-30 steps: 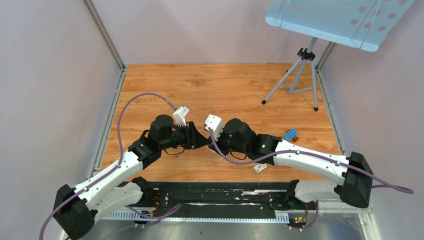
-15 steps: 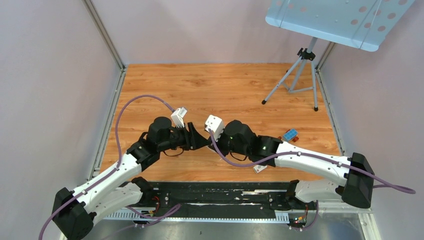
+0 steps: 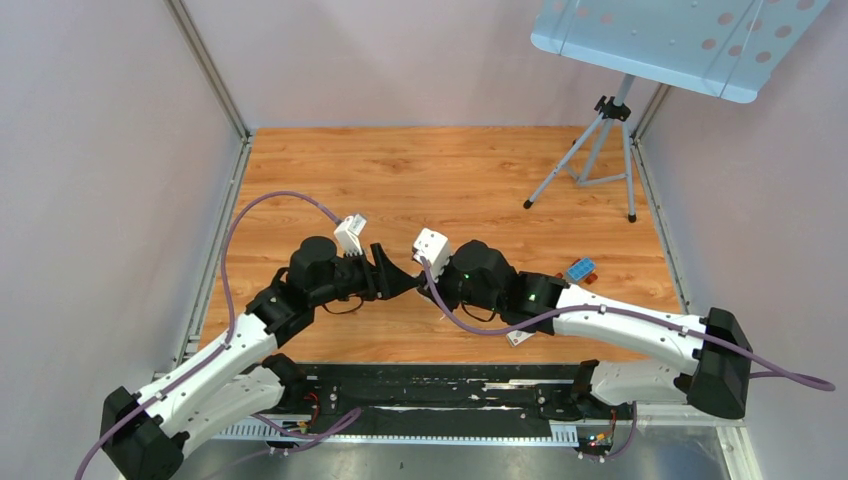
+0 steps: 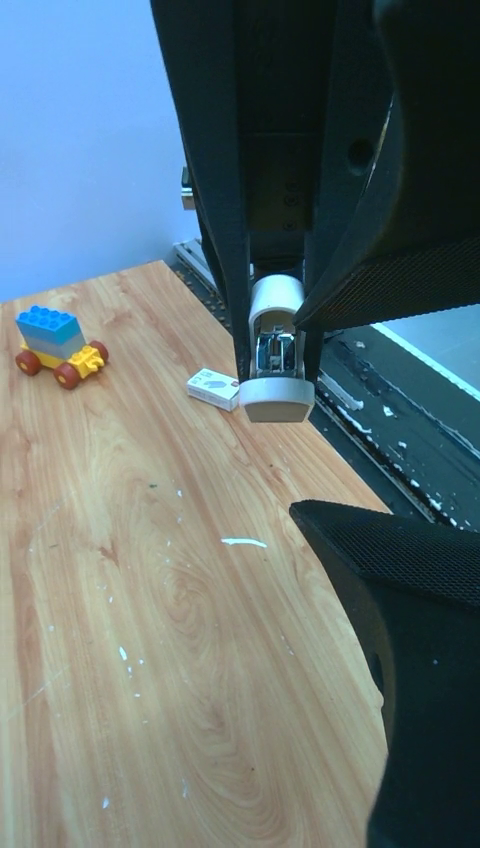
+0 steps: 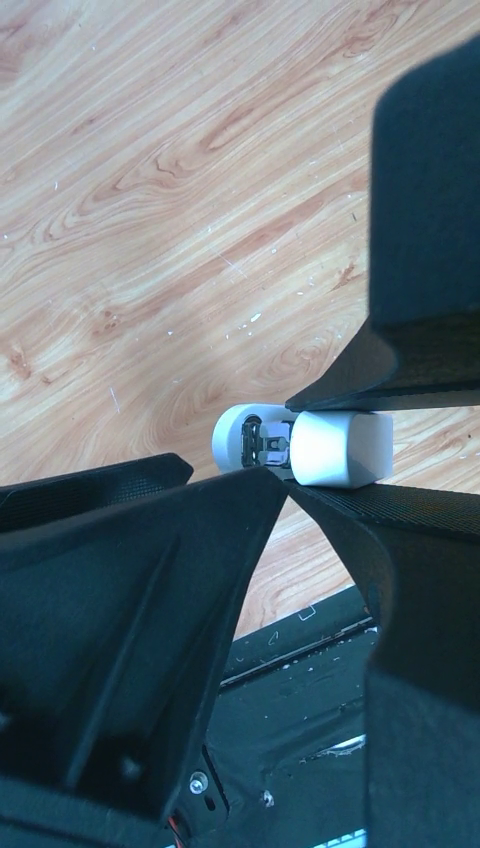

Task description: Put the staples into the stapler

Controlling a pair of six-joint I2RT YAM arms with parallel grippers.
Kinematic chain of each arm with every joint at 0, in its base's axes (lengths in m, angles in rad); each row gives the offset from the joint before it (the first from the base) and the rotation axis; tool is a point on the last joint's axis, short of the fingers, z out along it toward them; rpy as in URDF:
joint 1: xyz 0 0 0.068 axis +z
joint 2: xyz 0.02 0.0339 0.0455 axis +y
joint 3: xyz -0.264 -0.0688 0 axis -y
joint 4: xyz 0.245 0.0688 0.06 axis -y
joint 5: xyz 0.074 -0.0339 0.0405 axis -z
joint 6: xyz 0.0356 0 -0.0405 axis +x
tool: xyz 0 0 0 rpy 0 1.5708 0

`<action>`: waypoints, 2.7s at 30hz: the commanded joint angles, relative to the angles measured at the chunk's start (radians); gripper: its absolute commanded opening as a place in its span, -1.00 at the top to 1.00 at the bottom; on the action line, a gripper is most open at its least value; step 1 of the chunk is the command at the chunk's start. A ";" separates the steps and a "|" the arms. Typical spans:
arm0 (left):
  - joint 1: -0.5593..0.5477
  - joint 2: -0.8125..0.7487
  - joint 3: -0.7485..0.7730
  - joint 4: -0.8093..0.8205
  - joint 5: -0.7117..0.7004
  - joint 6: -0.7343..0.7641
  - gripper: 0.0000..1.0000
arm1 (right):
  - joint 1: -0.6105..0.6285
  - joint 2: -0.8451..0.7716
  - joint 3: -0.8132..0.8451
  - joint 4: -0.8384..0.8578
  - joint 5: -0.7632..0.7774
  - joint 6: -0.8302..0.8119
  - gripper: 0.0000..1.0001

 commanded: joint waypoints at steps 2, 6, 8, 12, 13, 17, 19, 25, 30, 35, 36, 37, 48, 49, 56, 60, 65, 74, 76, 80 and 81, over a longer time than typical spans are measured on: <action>-0.007 -0.048 0.021 0.008 -0.016 -0.009 -0.39 | 0.013 -0.032 -0.018 0.030 0.030 -0.015 0.87; -0.008 -0.034 0.028 0.014 -0.003 0.005 -0.29 | 0.012 -0.033 -0.016 0.028 0.026 -0.012 0.86; -0.007 -0.014 0.031 0.005 -0.002 0.016 -0.14 | 0.012 -0.038 -0.016 0.032 0.018 -0.009 0.87; -0.007 0.020 0.028 0.030 0.027 0.022 -0.06 | 0.013 -0.037 -0.012 0.037 0.005 -0.007 0.86; -0.007 0.026 0.028 0.035 0.029 0.026 -0.03 | 0.014 -0.036 -0.010 0.037 0.003 -0.007 0.86; -0.008 0.045 0.027 0.047 0.023 0.040 0.12 | 0.014 -0.025 -0.009 0.047 -0.002 -0.007 0.87; -0.007 0.051 0.024 0.055 0.028 0.041 0.17 | 0.015 -0.014 -0.005 0.051 -0.002 -0.008 0.87; -0.008 0.051 0.001 0.109 0.034 0.025 0.22 | 0.015 0.018 0.001 0.061 -0.050 -0.009 0.86; -0.008 0.040 -0.020 0.155 0.021 0.024 0.33 | 0.015 0.029 -0.009 0.077 -0.086 -0.010 0.87; -0.008 0.015 -0.044 0.209 -0.001 0.020 0.82 | 0.015 0.035 -0.019 0.079 -0.104 -0.008 0.84; -0.007 0.010 -0.046 0.210 -0.004 0.027 0.95 | 0.014 0.037 -0.019 0.078 -0.105 -0.003 0.80; -0.008 0.004 -0.047 0.208 -0.011 0.035 1.00 | 0.014 0.038 -0.013 0.071 -0.112 -0.001 0.73; -0.007 -0.010 -0.014 0.072 -0.097 0.154 1.00 | 0.014 0.050 0.049 0.016 -0.052 0.045 0.30; -0.007 -0.011 -0.011 0.065 -0.097 0.156 1.00 | 0.014 0.055 0.053 0.010 -0.051 0.040 0.30; -0.007 -0.018 -0.011 0.036 -0.115 0.163 1.00 | 0.014 0.087 0.089 -0.012 -0.047 0.046 0.14; -0.007 -0.020 -0.010 0.028 -0.117 0.163 1.00 | 0.015 0.112 0.111 -0.022 -0.019 0.046 0.48; -0.007 -0.021 0.002 -0.001 -0.137 0.169 1.00 | 0.015 0.109 0.105 -0.028 0.008 0.044 0.84; 0.055 -0.020 0.014 -0.030 -0.139 0.094 1.00 | 0.014 0.007 -0.029 -0.013 0.030 0.032 0.82; 0.093 -0.027 0.011 -0.012 -0.104 0.072 1.00 | 0.014 -0.023 -0.065 -0.005 0.033 0.035 0.81; 0.126 -0.062 0.016 0.007 -0.089 0.042 1.00 | 0.013 -0.072 -0.132 0.016 0.037 0.049 0.78; 0.129 -0.070 0.018 0.008 -0.090 0.036 1.00 | 0.014 -0.082 -0.148 0.022 0.035 0.053 0.77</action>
